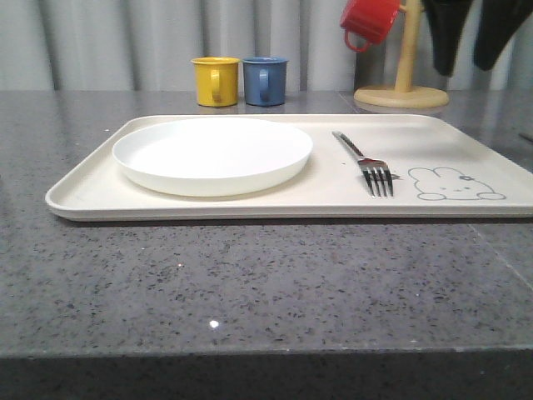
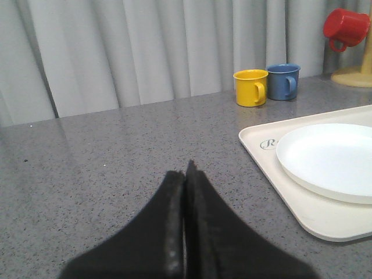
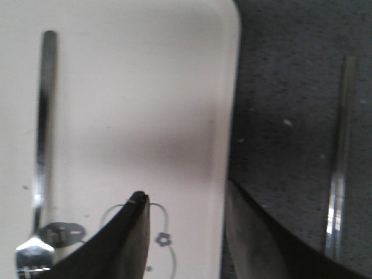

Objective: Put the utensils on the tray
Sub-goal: 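Open the right gripper and lift it away from the fork, then lower the right gripper onto the chopsticks and grasp them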

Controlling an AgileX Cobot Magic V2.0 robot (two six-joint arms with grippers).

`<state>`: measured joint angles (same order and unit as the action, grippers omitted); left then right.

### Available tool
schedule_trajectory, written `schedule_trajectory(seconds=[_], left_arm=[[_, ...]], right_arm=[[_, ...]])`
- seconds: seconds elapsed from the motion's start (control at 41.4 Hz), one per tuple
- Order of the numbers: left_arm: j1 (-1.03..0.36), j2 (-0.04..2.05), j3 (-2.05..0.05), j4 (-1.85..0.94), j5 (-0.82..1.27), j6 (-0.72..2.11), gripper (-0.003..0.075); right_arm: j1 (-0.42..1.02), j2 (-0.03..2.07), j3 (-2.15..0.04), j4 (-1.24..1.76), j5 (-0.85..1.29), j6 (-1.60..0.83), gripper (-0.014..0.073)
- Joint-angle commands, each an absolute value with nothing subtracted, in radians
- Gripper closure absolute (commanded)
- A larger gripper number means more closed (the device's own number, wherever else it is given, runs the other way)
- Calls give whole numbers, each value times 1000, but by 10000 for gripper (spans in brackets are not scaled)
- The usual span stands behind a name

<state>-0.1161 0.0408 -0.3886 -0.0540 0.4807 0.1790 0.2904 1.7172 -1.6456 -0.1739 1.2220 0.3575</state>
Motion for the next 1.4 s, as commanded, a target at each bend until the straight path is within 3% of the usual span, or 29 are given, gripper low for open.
schedule_trajectory(seconds=[0.0,0.218,0.532,1.161,1.378], left_arm=[[-114,54,-412,-65,391,169,739],[-114,54,-412,-65,391,169,739],[-114,54,-412,-65,391,169,739],[-114,54,-412,-65,391,169,739],[-114,54,-412,-65,391,169,739]], right_arm=[[207,1627,-1607,-170,1203,304,251],[21,1565,-1432,-67,1128,150,252],[-101,1574,-1339,0,1052,62,252],[-113,1664,-1339,28,1056,24,256],[-113,1690,-1339,27,1061,24,337]])
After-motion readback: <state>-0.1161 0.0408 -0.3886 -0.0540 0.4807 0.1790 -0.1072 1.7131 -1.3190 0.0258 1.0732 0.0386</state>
